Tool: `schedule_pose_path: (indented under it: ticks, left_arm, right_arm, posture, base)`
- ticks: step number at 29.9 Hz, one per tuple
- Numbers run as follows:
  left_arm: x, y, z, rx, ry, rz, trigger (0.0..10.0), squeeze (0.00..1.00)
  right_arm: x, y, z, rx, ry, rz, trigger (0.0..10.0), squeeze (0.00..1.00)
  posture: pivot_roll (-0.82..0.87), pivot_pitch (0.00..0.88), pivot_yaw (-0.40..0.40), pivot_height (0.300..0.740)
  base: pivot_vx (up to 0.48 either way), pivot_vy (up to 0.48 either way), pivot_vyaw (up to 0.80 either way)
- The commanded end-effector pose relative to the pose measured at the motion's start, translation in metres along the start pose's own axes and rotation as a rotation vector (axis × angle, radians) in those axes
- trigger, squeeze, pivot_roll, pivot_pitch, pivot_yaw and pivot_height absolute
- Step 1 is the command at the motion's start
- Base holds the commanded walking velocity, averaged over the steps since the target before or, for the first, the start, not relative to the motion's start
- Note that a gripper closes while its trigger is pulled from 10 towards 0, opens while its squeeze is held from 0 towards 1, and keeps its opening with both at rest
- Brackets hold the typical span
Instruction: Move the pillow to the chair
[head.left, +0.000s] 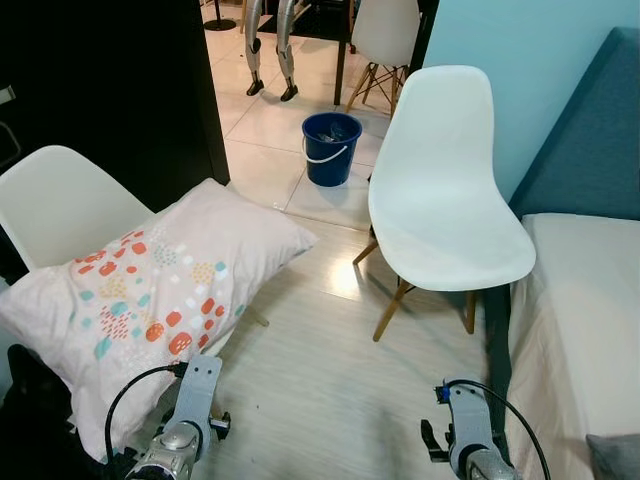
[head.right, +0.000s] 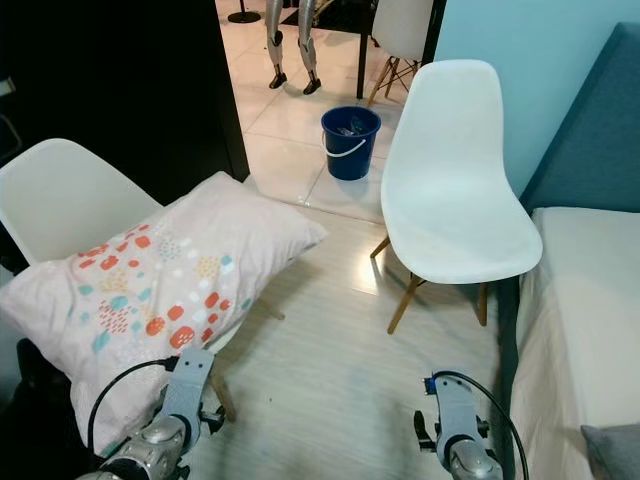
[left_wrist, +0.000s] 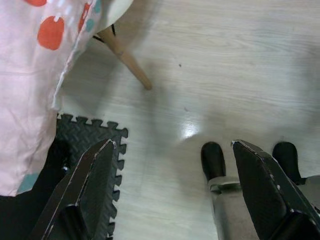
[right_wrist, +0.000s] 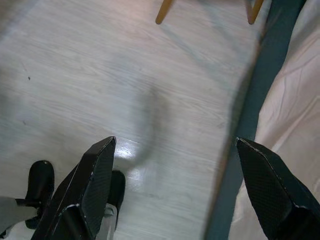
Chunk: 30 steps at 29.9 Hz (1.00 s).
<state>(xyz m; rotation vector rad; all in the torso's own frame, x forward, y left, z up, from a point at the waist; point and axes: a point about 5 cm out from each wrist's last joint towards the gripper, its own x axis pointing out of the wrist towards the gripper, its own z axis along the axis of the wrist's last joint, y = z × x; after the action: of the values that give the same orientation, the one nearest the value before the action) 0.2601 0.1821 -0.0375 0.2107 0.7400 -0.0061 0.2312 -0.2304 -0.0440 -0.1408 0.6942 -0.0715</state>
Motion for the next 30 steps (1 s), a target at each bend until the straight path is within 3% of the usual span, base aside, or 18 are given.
schedule_pose_path:
  ticks: [1, 12, 23, 26, 27, 30]
  left_arm:
    - [-0.002, 0.001, -0.009, 0.028, 0.015, -0.003, 10.0, 0.0]
    - [-0.004, 0.003, -0.018, -0.001, 0.043, 0.002, 10.0, 0.0]
    - [-0.007, 0.006, -0.025, 0.027, 0.006, -0.023, 10.0, 0.0]
    - [-0.008, 0.006, -0.027, 0.009, 0.001, -0.025, 10.0, 0.0]
    - [-0.01, 0.006, -0.032, -0.048, -0.014, -0.04, 10.0, 0.0]
    - [-0.01, 0.005, -0.034, -0.04, -0.004, -0.058, 10.0, 0.0]
  right_arm:
    - [-0.003, 0.001, -0.009, -0.005, 0.023, 0.007, 10.0, 0.0]
    - [-0.006, 0.003, -0.017, 0.016, 0.035, -0.008, 10.0, 0.0]
    - [-0.011, 0.006, -0.029, 0.025, 0.04, -0.007, 10.0, 0.0]
    - [-0.012, 0.006, -0.032, 0.028, 0.042, -0.004, 10.0, 0.0]
    - [-0.015, 0.007, -0.038, 0.039, 0.047, 0.005, 10.0, 0.0]
    - [-0.016, 0.006, -0.039, 0.033, 0.048, 0.01, 10.0, 0.0]
  posture:
    - [-0.06, 0.159, -0.03, 0.74]
    - [-0.06, 0.186, -0.009, 0.74]
    - [-0.07, 0.227, -0.001, 0.74]
    - [-0.07, 0.238, -0.006, 0.74]
    - [-0.06, 0.259, -0.004, 0.74]
    - [-0.05, 0.264, -0.006, 0.74]
  base:
    - [0.0, 0.0, 0.0]
    - [0.0, 0.0, 0.0]
    - [0.0, 0.0, 0.0]
    - [0.0, 0.0, 0.0]
    - [0.0, 0.0, 0.0]
    - [0.0, 0.0, 0.0]
